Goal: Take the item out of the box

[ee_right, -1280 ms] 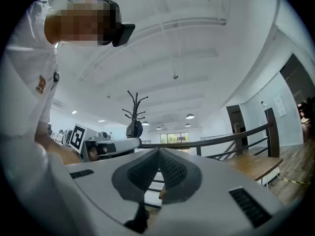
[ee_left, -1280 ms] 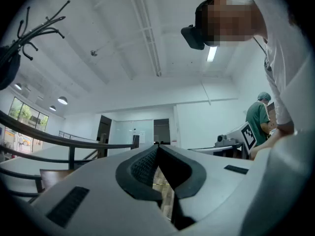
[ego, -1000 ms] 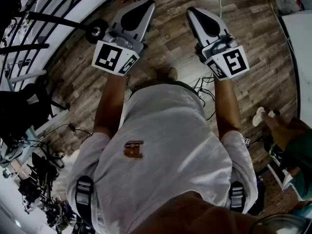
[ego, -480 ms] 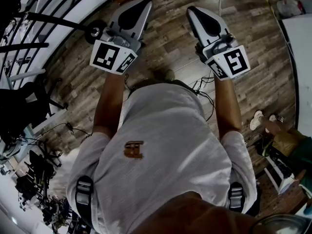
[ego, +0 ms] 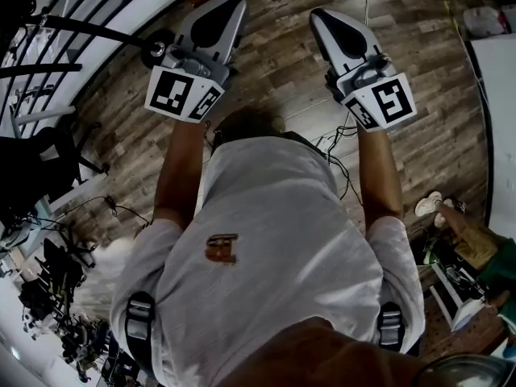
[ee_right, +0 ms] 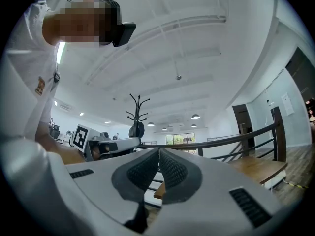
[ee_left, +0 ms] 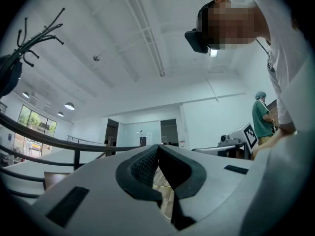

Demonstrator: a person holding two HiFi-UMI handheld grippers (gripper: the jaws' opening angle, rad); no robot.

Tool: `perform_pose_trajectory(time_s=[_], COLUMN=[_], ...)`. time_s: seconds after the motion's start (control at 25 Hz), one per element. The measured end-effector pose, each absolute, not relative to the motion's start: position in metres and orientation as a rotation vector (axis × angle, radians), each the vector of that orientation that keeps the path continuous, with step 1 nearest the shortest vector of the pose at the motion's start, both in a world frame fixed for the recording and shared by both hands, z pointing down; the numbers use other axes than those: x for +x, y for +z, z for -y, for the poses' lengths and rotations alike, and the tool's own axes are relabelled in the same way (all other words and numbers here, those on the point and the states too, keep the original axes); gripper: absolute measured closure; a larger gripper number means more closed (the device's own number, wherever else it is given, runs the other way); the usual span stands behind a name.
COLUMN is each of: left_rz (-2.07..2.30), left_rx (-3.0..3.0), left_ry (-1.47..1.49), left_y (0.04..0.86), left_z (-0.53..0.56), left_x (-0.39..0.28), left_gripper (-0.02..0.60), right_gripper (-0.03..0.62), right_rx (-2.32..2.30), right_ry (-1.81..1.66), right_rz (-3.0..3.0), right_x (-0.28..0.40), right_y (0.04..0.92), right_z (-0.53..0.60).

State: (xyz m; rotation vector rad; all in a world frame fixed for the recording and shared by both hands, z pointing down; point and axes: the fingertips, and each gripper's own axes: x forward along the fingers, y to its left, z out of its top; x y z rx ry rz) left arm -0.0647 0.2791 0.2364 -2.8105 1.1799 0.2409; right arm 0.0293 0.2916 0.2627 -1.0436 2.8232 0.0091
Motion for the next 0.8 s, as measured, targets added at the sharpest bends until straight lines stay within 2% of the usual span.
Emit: perform_pose_trajectory(time_s=[0.48,0.8], left_rz=[-1.178,-1.155], left_rx=[-2.797,-2.795], left_ry=[0.26,0.264], left_y=[0.241,0.25], left_z=[-0.241,-0.178], left_x=[-0.053,-0.043], left_gripper=[0.563,0.563], right_gripper=[0.563,0.563], right_rx=[-1.067,-1.085], right_ry=[0.011,0.009], right_rz=[-2.839,-2.847], right_x=[0.048,0.057], right_y=[0.275,0.289], right_z=[-0.265,-0.205])
